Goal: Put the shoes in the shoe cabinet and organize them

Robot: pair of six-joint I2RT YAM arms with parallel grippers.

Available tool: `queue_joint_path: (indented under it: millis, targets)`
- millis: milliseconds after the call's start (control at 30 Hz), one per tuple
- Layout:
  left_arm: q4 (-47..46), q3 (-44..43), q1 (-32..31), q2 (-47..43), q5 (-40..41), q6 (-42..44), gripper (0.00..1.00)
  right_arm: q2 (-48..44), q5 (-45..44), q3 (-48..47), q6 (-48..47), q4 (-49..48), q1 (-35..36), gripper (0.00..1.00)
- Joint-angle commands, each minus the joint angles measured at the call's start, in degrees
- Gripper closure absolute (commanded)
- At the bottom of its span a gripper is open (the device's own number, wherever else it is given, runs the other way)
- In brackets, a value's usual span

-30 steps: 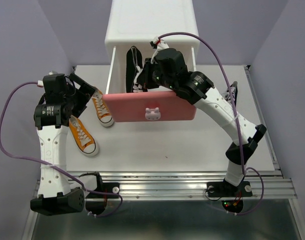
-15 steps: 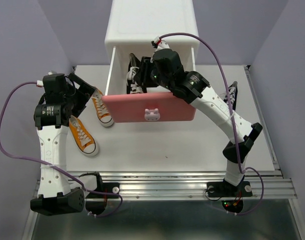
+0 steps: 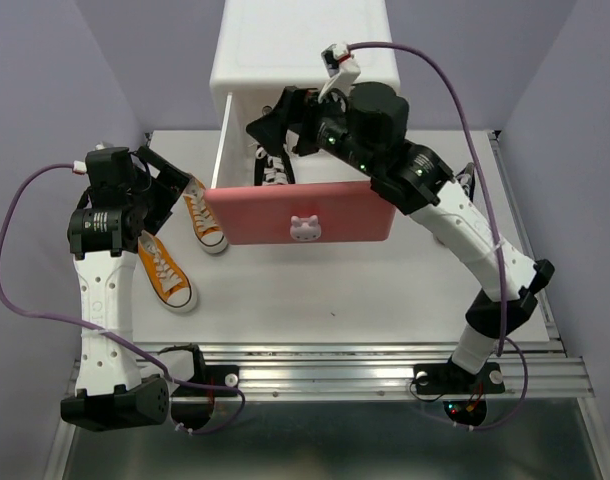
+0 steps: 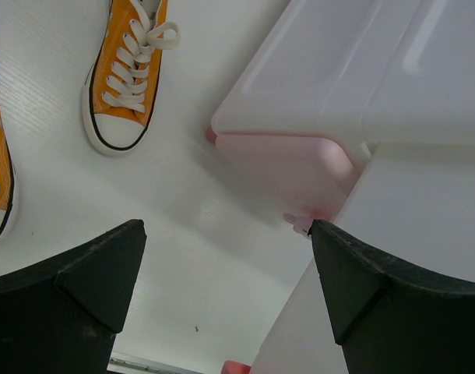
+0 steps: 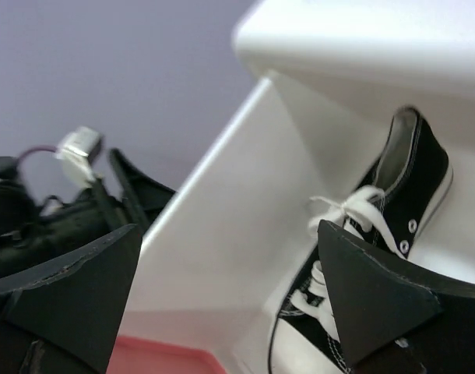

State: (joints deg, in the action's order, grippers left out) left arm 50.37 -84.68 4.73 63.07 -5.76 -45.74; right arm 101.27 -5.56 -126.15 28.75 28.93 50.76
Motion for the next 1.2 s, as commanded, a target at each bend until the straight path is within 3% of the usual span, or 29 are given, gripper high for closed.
queue_joint_path:
  millis: [0, 67, 267, 300, 400, 500, 600, 733, 800, 1033, 1167]
  targets:
    - [-1.8, 0.1, 0.4, -1.7, 0.6, 0.4, 0.01, -6.9, 9.1, -1.7, -6.1, -13.8, 0.7, 0.0]
    - [-1.8, 0.2, 0.4, -1.8, 0.6, 0.4, 0.01, -8.4, 9.8, -2.1, -10.6, -14.5, 0.7, 0.0]
    - [-1.9, -0.1, 0.4, -1.9, 0.6, 0.0, 0.01, -12.2, -18.3, -3.2, -24.6, -11.4, 0.7, 0.0]
    - [-1.8, -0.2, 0.4, -1.9, 0.7, 0.0, 0.01, -12.0, -28.3, -4.2, -27.0, -10.5, 0.7, 0.0]
    - [-1.5, 0.4, 0.3, -2.2, 0.8, 0.0, 0.01, -12.7, -37.3, -2.9, -33.2, -10.3, -2.8, 0.0]
    - [-1.5, 1.3, 0.4, -2.9, 0.5, -0.2, 0.01, -16.7, -36.3, 1.4, -26.3, -8.5, -10.8, 0.0]
    - [-1.3, 1.8, 0.4, -3.0, 0.4, -0.2, 0.01, -17.0, -33.4, 2.4, -20.5, 0.2, -20.1, 0.0]
    - [-0.8, 2.1, 0.4, -3.6, 0.5, 0.0, 0.01, -13.5, -21.4, 1.1, -8.6, 17.0, -33.0, 0.0]
    - [-0.2, 1.9, 0.4, -3.9, 0.8, 0.4, 0.01, -11.1, -13.5, 1.0, -3.8, 21.0, -40.6, 0.0]
    - [2.4, 4.3, 0.4, -5.8, 1.2, 1.9, 0.01, -2.0, -9.2, 7.9, -3.4, 30.2, -53.2, 0.0]
    - [3.2, 7.0, 0.4, -7.1, 1.5, 2.1, 0.01, 3.0, -11.6, 13.5, -6.9, 27.5, -55.1, 0.0]
